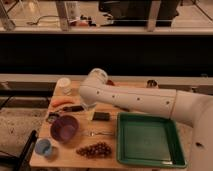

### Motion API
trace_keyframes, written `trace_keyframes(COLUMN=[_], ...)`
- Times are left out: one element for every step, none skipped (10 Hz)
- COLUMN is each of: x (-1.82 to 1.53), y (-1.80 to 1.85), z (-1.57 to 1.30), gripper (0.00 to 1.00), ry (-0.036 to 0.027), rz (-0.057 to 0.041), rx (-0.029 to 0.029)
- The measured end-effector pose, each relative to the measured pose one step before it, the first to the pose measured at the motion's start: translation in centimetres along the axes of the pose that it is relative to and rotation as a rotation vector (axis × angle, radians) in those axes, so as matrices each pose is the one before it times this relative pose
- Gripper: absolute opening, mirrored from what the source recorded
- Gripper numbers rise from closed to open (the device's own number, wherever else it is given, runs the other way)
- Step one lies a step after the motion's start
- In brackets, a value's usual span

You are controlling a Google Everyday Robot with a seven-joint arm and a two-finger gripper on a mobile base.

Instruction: Wipe purple bowl with brush

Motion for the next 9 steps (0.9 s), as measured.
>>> trace_keyframes(x=[-0.113, -0.376, 0.085, 0.246, 0.146, 0.125, -0.465, -0.477, -0.51], y=[-0.538, -0.843, -0.629, -0.597, -0.418, -0.295, -0.292, -0.221, -0.244], z=[0.406, 0.514, 0.324, 0.291, 0.239, 0.298, 0.473, 0.546, 0.586], gripper=[0.8, 0.8, 0.8, 0.8, 0.8, 0.8, 0.8, 0.8, 0.8], ry=[-0.00606, -0.01352, -0.00601, -0.0032, -0.00274, 0.00059, -0.00277, -0.00272, -0.00507], rz=[-0.00733, -0.01482, -0.00588, -0.00659, -0.00921, -0.01108, -0.0195, -0.01674, -0.0163], rx=[0.00282, 0.00976, 0.01016, 0.01348, 0.01594, 0.01026, 0.00234, -0.00119, -0.00197])
